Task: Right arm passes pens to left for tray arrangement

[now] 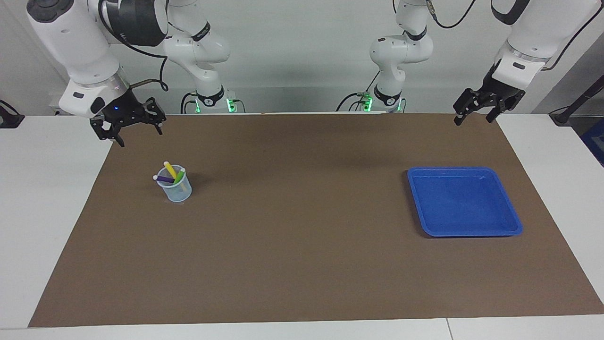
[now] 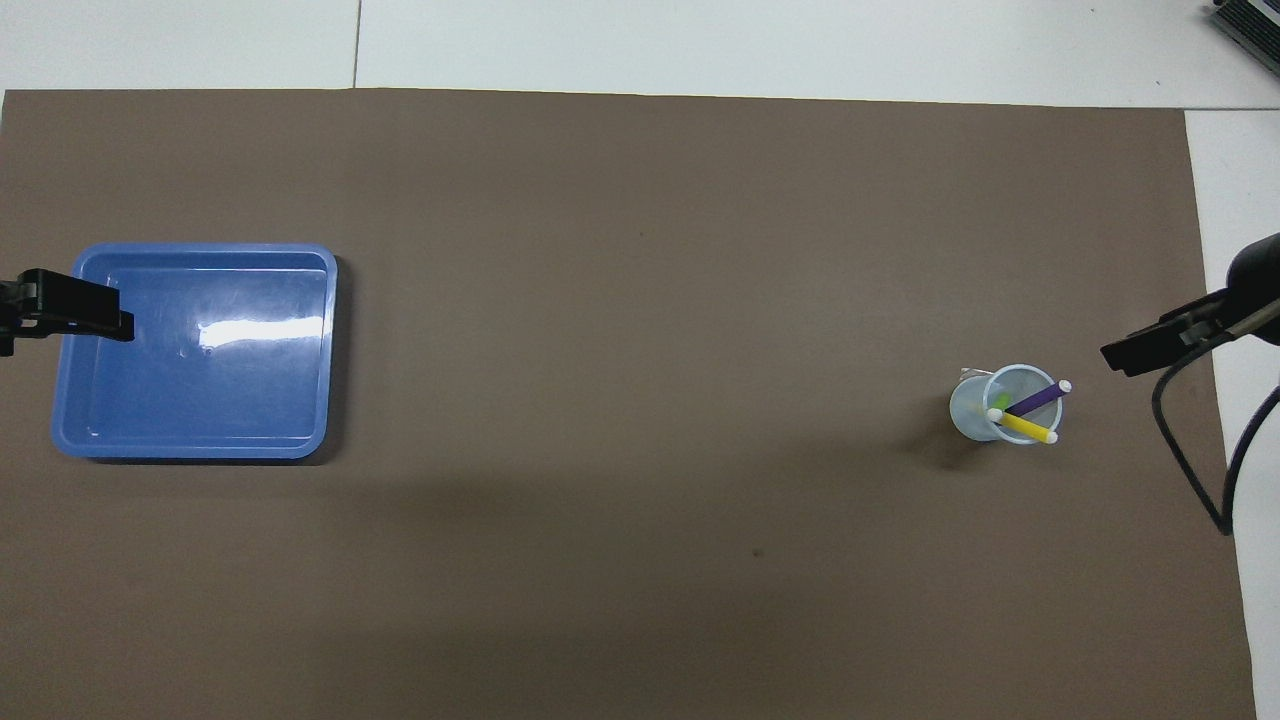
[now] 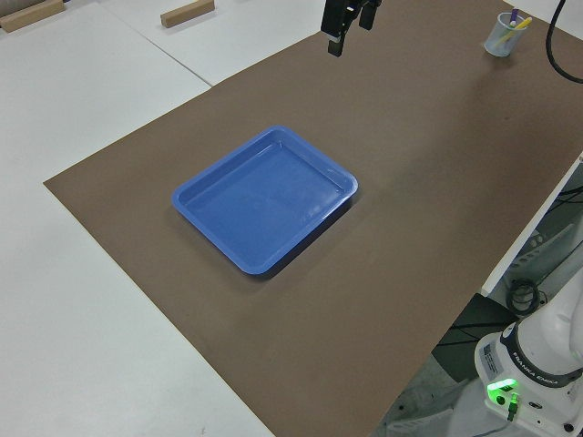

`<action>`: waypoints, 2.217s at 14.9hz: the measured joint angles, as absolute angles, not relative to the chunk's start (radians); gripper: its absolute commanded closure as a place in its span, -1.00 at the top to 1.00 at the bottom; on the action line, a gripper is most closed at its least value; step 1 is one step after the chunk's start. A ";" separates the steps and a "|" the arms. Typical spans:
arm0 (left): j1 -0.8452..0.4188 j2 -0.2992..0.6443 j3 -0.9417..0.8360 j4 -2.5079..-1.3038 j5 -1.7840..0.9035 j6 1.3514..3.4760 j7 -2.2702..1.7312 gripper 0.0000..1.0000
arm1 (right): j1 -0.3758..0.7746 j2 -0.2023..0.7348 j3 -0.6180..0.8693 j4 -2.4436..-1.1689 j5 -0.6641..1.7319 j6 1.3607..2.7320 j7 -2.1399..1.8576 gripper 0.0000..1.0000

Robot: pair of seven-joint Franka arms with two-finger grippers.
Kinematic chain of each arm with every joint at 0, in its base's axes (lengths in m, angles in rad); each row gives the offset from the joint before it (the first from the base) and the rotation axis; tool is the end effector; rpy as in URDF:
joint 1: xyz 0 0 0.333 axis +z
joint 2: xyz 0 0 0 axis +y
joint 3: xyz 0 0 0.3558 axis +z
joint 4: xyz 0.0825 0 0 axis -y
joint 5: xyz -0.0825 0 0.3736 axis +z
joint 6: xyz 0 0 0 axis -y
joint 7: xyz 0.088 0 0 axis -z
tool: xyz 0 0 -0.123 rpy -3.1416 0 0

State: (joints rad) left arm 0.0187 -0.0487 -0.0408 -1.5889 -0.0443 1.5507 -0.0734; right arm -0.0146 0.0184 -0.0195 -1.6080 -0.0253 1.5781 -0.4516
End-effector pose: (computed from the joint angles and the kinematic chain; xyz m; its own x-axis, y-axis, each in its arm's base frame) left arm 0.5250 -0.0178 0.6643 0.9987 0.0504 0.0073 0.0500 -0.9978 0.0429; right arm 0.5482 -0.0217 0.6218 0.9124 0.4055 -0.0546 0.4062 -0.9138 0.0020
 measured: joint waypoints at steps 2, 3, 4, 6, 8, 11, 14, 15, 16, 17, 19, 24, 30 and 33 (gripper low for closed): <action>0.019 -0.049 -0.041 -1.589 -0.044 1.551 -0.073 1.00 | -0.015 0.018 -0.019 -1.608 -0.025 1.578 -0.452 1.00; 0.019 -0.049 -0.041 -1.589 -0.044 1.551 -0.073 1.00 | -0.015 0.018 -0.019 -1.608 -0.025 1.578 -0.452 1.00; 0.019 -0.049 -0.041 -1.589 -0.044 1.551 -0.073 1.00 | -0.015 0.018 -0.019 -1.608 -0.025 1.578 -0.452 1.00; 0.019 -0.049 -0.041 -1.589 -0.044 1.551 -0.073 1.00 | -0.015 0.018 -0.020 -1.608 -0.025 1.578 -0.452 1.00; 0.019 -0.049 -0.041 -1.589 -0.044 1.551 -0.073 1.00 | -0.015 0.018 -0.024 -1.607 -0.025 1.578 -0.452 1.00; 0.019 -0.049 -0.041 -1.589 -0.044 1.551 -0.073 1.00 | -0.016 0.018 -0.030 -1.607 -0.025 1.578 -0.452 1.00; 0.019 -0.049 -0.041 -1.589 -0.044 1.551 -0.073 1.00 | -0.020 0.018 -0.051 -1.607 -0.025 1.578 -0.451 1.00; 0.019 -0.049 -0.041 -1.589 -0.044 1.551 -0.073 1.00 | -0.020 0.017 -0.062 -1.611 -0.025 1.577 -0.452 1.00; 0.019 -0.049 -0.041 -1.589 -0.044 1.551 -0.073 1.00 | -0.021 0.013 -0.070 -1.620 -0.025 1.577 -0.454 1.00; 0.019 -0.049 -0.041 -1.589 -0.044 1.550 -0.073 1.00 | -0.021 0.007 -0.076 -1.633 -0.025 1.577 -0.457 1.00; 0.019 -0.049 -0.041 -1.590 -0.044 1.550 -0.073 1.00 | -0.019 -0.001 -0.077 -1.652 -0.025 1.577 -0.494 1.00; 0.027 -0.052 -0.037 -1.590 -0.044 1.551 -0.073 1.00 | -0.020 -0.020 -0.075 -1.731 -0.025 1.677 -0.744 1.00; 0.031 -0.058 -0.051 -1.590 -0.044 1.537 -0.073 1.00 | -0.039 -0.031 -0.077 -1.845 -0.025 1.754 -1.074 1.00; 0.031 -0.058 -0.054 -1.590 -0.044 1.535 -0.073 1.00 | -0.038 -0.030 -0.075 -1.899 -0.025 1.811 -1.242 1.00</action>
State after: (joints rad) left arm 0.0305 -0.0585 -0.0542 -1.5897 -0.0444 1.5351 -0.0735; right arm -0.0385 -0.0300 -0.0754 -1.8991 -0.0253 1.8111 -1.2417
